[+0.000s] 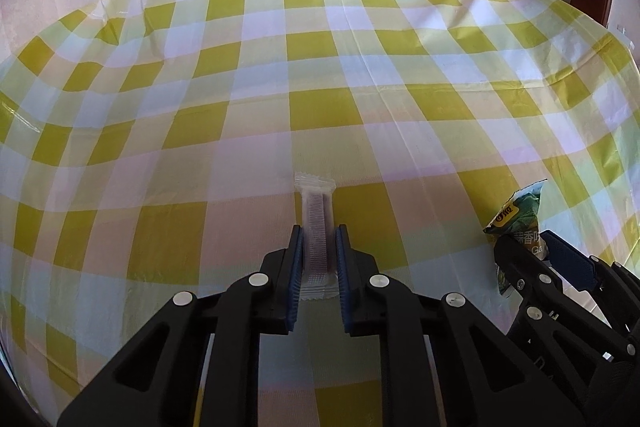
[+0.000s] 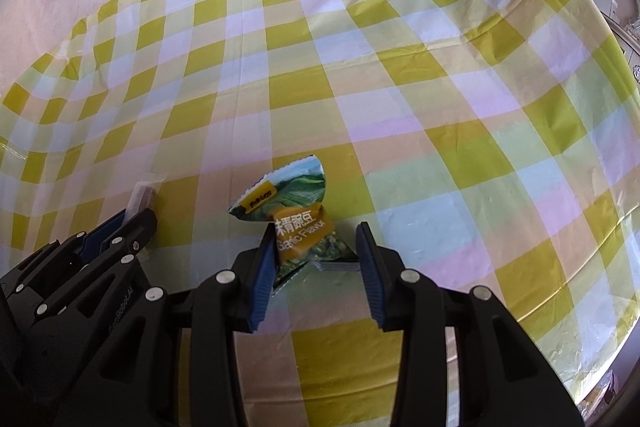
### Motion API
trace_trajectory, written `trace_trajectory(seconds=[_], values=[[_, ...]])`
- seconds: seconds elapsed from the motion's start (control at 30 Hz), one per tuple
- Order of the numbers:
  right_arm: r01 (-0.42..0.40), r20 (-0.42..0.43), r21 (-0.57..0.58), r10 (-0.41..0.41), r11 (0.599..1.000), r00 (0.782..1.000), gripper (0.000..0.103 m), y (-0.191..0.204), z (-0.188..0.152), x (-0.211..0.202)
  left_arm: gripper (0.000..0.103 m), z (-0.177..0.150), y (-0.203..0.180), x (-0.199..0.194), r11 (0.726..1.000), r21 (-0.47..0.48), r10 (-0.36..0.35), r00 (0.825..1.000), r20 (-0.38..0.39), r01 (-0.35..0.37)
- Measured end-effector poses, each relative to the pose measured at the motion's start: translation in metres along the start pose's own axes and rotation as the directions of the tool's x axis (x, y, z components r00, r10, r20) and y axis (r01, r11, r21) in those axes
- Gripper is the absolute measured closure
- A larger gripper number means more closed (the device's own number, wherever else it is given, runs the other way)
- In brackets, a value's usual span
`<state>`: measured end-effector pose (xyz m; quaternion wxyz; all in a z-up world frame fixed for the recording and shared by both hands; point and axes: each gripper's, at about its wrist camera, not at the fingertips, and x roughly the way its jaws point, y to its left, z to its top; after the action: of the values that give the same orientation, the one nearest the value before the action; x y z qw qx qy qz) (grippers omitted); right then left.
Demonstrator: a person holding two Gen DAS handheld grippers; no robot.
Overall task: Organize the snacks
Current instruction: 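Lift both held packets and carry them over the box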
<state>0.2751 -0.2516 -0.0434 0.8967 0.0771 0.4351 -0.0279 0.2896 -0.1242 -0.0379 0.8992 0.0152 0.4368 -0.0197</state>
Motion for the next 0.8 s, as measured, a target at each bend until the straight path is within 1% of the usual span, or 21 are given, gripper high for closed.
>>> trace_trajectory(seconds=[0.17,0.33,0.43,0.53,0.8], values=[[-0.008,-0.015,0.002,0.008,1.000,1.000,0.064,-0.006,-0.008,-0.008,0.090,-0.009,0.006,-0.009,0.998,-0.052,-0.035,0.999,-0.031,0.034],[-0.020,-0.021,0.017,0.021,1.000,1.000,0.064,-0.015,-0.016,-0.025,0.090,-0.015,0.005,-0.029,0.996,-0.074,-0.057,0.998,-0.023,0.055],[-0.019,-0.008,0.012,0.019,1.000,1.000,0.064,-0.019,-0.021,-0.040,0.090,-0.020,-0.002,-0.046,0.996,-0.057,-0.066,0.998,-0.005,0.065],[-0.014,-0.004,0.011,0.014,1.000,1.000,0.064,-0.025,-0.029,-0.052,0.090,-0.032,-0.009,-0.062,0.997,-0.037,-0.075,0.997,-0.001,0.075],[0.018,0.009,0.011,-0.018,1.000,1.000,0.064,-0.047,-0.047,-0.082,0.090,-0.053,-0.022,-0.101,0.990,-0.018,-0.138,0.990,0.006,0.138]])
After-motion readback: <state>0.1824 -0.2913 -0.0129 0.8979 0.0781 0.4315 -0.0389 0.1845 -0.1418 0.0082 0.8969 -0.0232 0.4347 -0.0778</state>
